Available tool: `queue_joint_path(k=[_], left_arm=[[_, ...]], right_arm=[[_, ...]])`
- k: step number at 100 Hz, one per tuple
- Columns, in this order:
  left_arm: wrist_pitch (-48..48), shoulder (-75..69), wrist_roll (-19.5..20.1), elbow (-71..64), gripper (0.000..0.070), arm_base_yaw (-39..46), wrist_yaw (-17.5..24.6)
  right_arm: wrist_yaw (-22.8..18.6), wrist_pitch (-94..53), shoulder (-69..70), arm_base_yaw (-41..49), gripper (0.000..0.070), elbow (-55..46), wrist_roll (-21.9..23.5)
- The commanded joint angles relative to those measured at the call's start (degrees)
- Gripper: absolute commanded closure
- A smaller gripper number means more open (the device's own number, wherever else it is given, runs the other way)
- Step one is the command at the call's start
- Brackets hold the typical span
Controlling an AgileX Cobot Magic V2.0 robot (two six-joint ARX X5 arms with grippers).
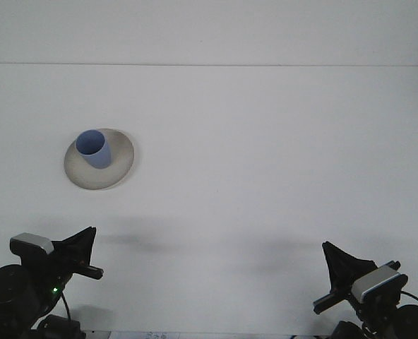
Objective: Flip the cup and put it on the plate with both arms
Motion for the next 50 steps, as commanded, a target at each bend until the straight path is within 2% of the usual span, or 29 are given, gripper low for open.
queue_joint_path(k=[1,50], left_arm=[[0.5,0.0,-0.6,0.7,0.0685,-0.2,0.1],[0.8,0.0,-0.6,0.7,0.0685,-0.2,0.1]], right_arm=[[-0.1,0.4,0.1,0.5,0.0694,0.3,-0.2],[-0.1,0.6,0.1,0.5,0.0694,0.3,-0.2]])
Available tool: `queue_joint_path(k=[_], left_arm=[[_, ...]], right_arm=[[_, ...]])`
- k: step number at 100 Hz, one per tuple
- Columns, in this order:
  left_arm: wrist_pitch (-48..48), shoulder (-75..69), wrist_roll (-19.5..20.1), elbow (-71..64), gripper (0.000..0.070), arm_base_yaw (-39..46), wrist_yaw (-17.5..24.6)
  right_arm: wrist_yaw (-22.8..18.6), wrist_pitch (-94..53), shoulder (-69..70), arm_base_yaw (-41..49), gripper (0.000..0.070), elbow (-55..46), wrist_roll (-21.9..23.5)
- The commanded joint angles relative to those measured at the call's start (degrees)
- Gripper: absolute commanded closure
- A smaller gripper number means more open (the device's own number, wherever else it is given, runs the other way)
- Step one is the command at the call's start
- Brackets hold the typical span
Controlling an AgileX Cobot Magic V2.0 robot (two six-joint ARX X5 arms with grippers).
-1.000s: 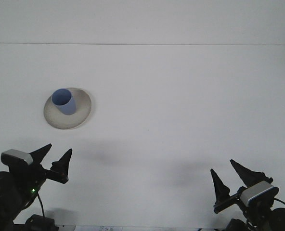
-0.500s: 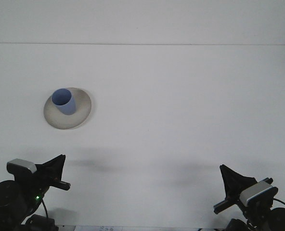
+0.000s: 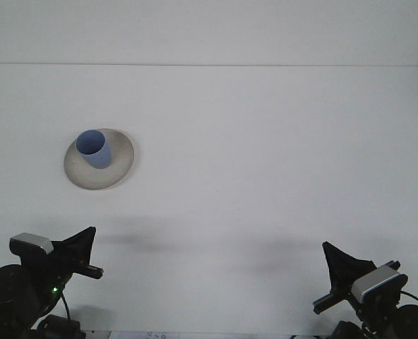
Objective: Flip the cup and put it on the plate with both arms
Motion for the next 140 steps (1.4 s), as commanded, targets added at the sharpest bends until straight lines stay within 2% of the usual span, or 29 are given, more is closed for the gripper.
queue_joint_path(k=[1,15,28,36,47,60,89,97,140], left_arm=[[0.6,0.0,-0.1,0.7,0.0685,-0.2,0.1],[0.5,0.0,0.2,0.7,0.0685,-0.2,0.1],[1.2,-1.6,10.5,-0.7,0.0685,0.6,-1.6],[7.2,-4.7,15.1,-5.7,0.0685,2.3,-2.9],[18.6,-10.9,18.3,-16.8,0.0685,4.9,-10.4],[25.6,-16.7,19.5,-27.7,0.0685,7.5,-14.8],[37.0,-17.6,19.0,-38.9,0.0685,10.1,-15.2],[35.4,-17.6,17.7,-39.0,0.0685,10.1,-15.5],[35.3,-17.6,17.7,-38.9,0.0685,10.1,-15.1]], right_arm=[[0.0,0.6,0.1,0.5,0.0694,0.3,-0.1],[0.0,0.6,0.1,0.5,0.0694,0.3,-0.1],[0.0,0.6,0.1,0.5,0.0694,0.3,-0.1],[0.0,0.6,0.1,0.5,0.0694,0.3,-0.1],[0.0,0.6,0.1,0.5,0.0694,0.3,-0.1],[0.0,0.6,0.1,0.5,0.0694,0.3,-0.1],[0.0,0.6,0.1,0.5,0.0694,0.3,-0.1],[0.0,0.6,0.1,0.5,0.0694,0.3,-0.1],[0.0,0.6,0.1,0.5,0.0694,0.3,-0.1]])
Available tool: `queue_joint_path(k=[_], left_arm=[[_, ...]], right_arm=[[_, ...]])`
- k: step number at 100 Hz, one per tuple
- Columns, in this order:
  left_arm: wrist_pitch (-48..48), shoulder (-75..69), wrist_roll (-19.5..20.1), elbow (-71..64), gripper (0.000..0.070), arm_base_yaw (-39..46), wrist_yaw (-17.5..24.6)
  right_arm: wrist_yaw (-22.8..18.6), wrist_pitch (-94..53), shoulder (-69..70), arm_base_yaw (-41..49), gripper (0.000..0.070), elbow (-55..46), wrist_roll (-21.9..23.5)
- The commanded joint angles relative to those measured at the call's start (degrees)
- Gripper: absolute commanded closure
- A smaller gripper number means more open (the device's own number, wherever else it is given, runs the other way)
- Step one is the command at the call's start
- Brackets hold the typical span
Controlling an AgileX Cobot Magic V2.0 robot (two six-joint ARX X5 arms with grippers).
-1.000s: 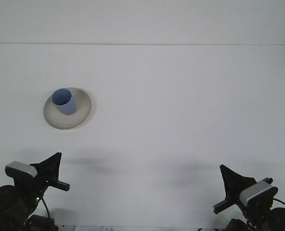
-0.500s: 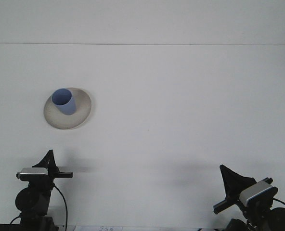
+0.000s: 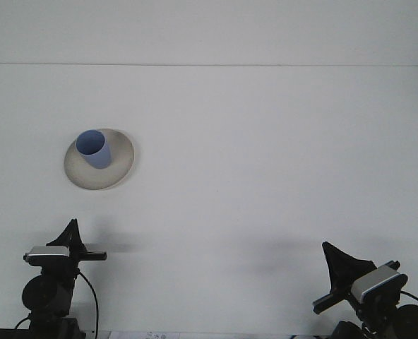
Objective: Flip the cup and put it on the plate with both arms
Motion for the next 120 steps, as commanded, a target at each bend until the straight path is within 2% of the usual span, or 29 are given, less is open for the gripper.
queue_joint_path(k=[1,47,57,65,81,87,108,114,120], left_arm=[[0.7,-0.1,-0.3,-1.1,0.0685,0.1,-0.1],[0.8,-0.1,-0.3,-1.1,0.0685,0.1,-0.1],[0.8,-0.1,-0.3,-1.1,0.0685,0.1,-0.1],[0.8,-0.1,-0.3,-1.1,0.0685,0.1,-0.1],[0.8,-0.1,-0.3,-1.1,0.0685,0.1,-0.1],[0.7,-0.1,-0.3,-1.1,0.0685,0.1,-0.1],[0.8,-0.1,-0.3,-1.1,0.0686,0.1,-0.1],[0.7,-0.1,-0.3,-1.1,0.0685,0.1,-0.1],[0.8,-0.1,-0.3,-1.1,0.0685,0.1,-0.1]], right_arm=[[0.0,0.6,0.1,0.5,0.0694,0.3,-0.1],[0.0,0.6,0.1,0.5,0.0694,0.3,-0.2],[1.9,1.4,0.1,-0.3,0.0694,0.3,-5.5],[2.3,3.5,0.0,-4.6,0.0694,-1.0,-7.6],[2.0,12.1,-2.0,-19.6,0.0694,-9.0,-8.5],[-1.0,16.8,-3.3,-25.7,0.0694,-13.7,-9.2],[-19.7,31.6,-7.5,-44.2,0.0694,-29.0,-8.9],[-21.7,34.0,-8.2,-46.8,0.0694,-31.7,-8.9],[-21.7,35.1,-8.9,-48.1,0.0694,-33.6,-8.9]])
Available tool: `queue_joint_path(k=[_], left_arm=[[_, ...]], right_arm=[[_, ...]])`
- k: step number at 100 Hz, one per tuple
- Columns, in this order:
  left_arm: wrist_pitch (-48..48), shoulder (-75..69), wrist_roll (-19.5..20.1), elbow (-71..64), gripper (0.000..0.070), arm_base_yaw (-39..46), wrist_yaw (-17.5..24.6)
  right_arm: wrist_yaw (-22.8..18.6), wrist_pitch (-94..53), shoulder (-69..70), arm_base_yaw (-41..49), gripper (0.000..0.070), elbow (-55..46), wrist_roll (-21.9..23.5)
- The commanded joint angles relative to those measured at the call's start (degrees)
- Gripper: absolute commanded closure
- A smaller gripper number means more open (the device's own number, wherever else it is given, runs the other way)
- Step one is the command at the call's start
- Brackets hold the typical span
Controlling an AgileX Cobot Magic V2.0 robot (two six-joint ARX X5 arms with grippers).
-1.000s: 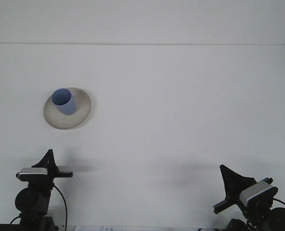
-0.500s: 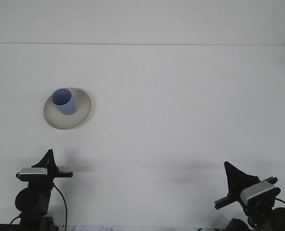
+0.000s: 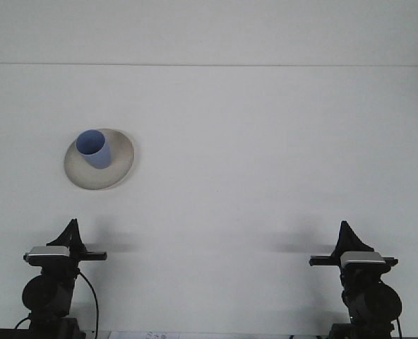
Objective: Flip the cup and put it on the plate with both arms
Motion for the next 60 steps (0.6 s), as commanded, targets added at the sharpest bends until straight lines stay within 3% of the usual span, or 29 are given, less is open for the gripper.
queue_joint_path(k=[1,21,60], left_arm=[[0.7,-0.1,-0.3,-1.1,0.0685,0.1,-0.1],[0.7,-0.1,-0.3,-1.1,0.0685,0.1,-0.1],[0.7,-0.1,-0.3,-1.1,0.0685,0.1,-0.1]], right_arm=[[-0.5,2.3,-0.8,-0.9,0.0694,-1.2,-0.2],[-0.5,6.2,-0.7,-2.5,0.0694,-6.8,1.4],[-0.4,3.7,-0.7,-3.5,0.0694,-6.7,1.1]])
